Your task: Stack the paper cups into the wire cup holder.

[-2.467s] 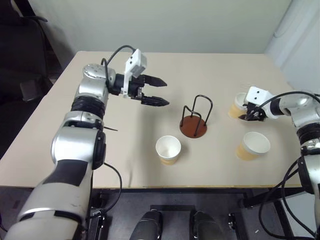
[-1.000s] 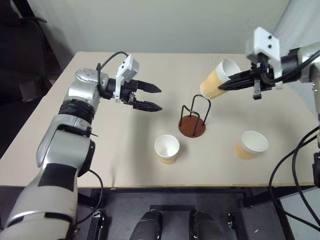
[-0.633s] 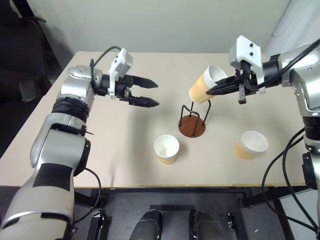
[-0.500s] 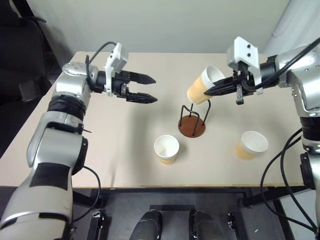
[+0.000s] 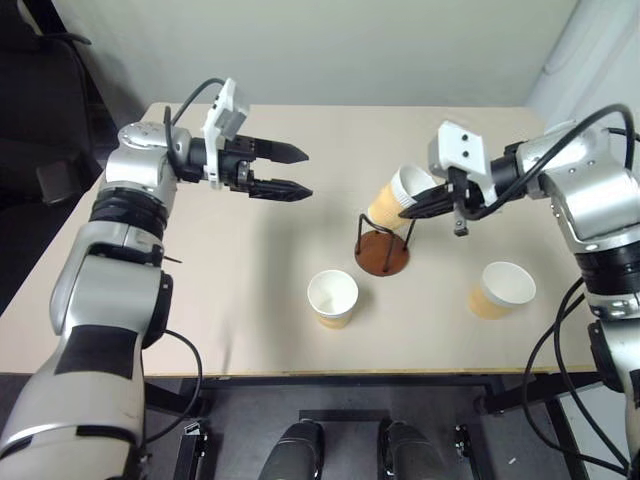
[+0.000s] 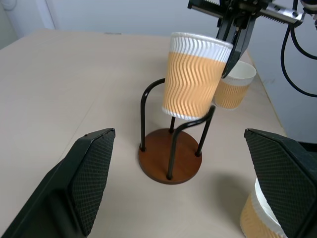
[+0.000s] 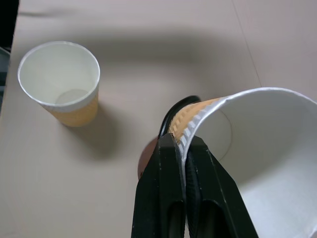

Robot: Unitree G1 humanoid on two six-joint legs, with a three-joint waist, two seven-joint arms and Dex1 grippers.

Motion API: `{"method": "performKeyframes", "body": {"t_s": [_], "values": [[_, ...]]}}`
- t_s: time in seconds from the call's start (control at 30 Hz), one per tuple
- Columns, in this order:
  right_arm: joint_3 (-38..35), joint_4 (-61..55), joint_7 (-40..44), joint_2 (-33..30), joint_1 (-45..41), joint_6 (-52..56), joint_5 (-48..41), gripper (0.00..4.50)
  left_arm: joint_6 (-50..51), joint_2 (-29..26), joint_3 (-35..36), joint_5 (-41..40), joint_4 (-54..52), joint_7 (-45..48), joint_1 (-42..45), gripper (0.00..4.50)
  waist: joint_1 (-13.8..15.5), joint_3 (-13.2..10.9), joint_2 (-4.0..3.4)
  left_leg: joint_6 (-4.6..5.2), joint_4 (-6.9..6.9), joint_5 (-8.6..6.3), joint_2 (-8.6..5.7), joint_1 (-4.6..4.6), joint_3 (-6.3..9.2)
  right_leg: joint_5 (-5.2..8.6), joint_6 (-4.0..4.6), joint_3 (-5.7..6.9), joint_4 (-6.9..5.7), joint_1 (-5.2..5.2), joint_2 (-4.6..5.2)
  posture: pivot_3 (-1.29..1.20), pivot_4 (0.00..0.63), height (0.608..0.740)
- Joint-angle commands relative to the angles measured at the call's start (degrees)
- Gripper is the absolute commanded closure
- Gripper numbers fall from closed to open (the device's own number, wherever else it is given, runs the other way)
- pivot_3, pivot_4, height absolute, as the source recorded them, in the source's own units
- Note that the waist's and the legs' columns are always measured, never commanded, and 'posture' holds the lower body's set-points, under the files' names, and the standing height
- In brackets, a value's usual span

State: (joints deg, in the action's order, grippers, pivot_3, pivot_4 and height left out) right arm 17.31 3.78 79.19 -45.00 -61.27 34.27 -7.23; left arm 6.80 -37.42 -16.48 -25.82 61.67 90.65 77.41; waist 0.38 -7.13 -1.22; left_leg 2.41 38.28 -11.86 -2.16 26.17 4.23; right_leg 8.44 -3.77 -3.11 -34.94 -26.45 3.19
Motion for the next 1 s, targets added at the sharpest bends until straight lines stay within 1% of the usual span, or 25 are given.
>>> {"method": "performKeyframes", "body": {"t_s": [0.03, 0.3, 0.33, 0.4, 0.43, 0.67, 0.77, 0.83, 1.0], "values": [[0.0, -0.3, 0.1, -0.9, -0.6, -2.4, 1.3, 4.46, 0.4, -0.8, 1.3, -0.6, -1.9, 1.9, 1.3, 0.0, 0.0, 0.0, 0.02, 0.0, -0.02, 0.0, -0.01, -0.01, -0.02, 0.0, 0.0, 0.02, 0.0, -0.01, -0.01, 0.0, 0.15, 0.74], [0.2, 0.1, 0.3, -0.7, -0.8, -2.8, 1.9, 4.46, 0.3, -0.6, 1.4, -0.3, -1.5, 1.9, 1.3, 0.0, -0.1, 0.0, 0.02, 0.0, -0.01, 0.0, -0.01, -0.02, -0.01, 0.0, 0.0, 0.03, 0.0, 0.01, -0.03, 0.0, 0.15, 0.74], [0.1, 0.0, 0.4, -0.5, -0.9, -2.2, 1.6, 4.29, 0.3, -0.5, 1.5, -0.3, -1.5, 1.9, 1.3, 0.0, 0.0, 0.0, 0.01, 0.0, -0.01, 0.0, -0.03, -0.02, 0.0, -0.01, -0.01, 0.03, 0.0, 0.01, -0.02, 0.0, 0.15, 0.74], [-0.1, -0.2, 0.4, -0.3, -1.0, -1.5, 1.2, 3.87, 0.2, -0.5, 1.5, -0.2, -1.4, 1.9, 1.3, 0.0, -0.1, 0.0, 0.02, 0.0, -0.01, 0.0, -0.03, -0.02, -0.04, 0.0, 0.0, 0.04, 0.0, 0.01, -0.08, 0.0, 0.15, 0.74], [-0.3, -0.3, 0.2, -0.1, -1.0, -1.3, 1.0, 3.57, 0.2, -0.4, 1.5, -0.2, -1.4, 1.9, 1.2, 0.0, -0.1, 0.0, 0.01, 0.01, 0.0, -0.01, -0.02, -0.02, -0.02, 0.0, 0.0, 0.05, 0.0, 0.01, -0.03, 0.0, 0.15, 0.74], [-1.8, -0.5, -1.3, 1.1, -1.4, 0.7, -0.1, 1.12, 0.2, -0.2, 1.7, -0.1, -1.4, 1.9, 1.1, 0.0, -0.1, 0.0, 0.02, 0.0, -0.01, 0.0, -0.03, -0.01, -0.03, 0.0, 0.0, 0.03, -0.01, 0.0, -0.07, 0.0, 0.15, 0.74], [-3.4, -0.9, -2.4, 1.1, -2.2, 2.0, -1.2, 1.12, 0.3, -0.1, 1.5, 0.0, -1.5, 1.9, 0.9, 0.0, -0.1, 0.0, 0.02, 0.0, -0.01, 0.0, -0.03, -0.01, -0.04, 0.0, 0.02, 0.05, 0.0, 0.0, -0.07, 0.0, 0.15, 0.74], [-4.3, -1.8, -2.3, -0.1, -2.5, 3.0, -1.9, 1.12, 0.5, -0.1, 1.3, 0.5, -1.4, 1.9, 0.9, 0.0, -0.1, 0.0, 0.02, 0.0, 0.0, 0.0, -0.01, 0.01, 0.03, 0.0, 0.0, 0.01, 0.01, 0.0, 0.03, 0.0, 0.15, 0.74], [-6.9, -8.2, 0.3, -6.5, 0.4, 7.1, -4.9, 1.12, -0.7, 0.2, 2.0, 2.9, 0.0, 1.9, 1.3, 0.0, 0.2, 0.0, 0.02, -0.01, -0.02, 0.0, -0.03, 0.03, 0.0, 0.01, 0.02, 0.05, 0.02, 0.0, 0.03, 0.0, 0.15, 0.74]]}}
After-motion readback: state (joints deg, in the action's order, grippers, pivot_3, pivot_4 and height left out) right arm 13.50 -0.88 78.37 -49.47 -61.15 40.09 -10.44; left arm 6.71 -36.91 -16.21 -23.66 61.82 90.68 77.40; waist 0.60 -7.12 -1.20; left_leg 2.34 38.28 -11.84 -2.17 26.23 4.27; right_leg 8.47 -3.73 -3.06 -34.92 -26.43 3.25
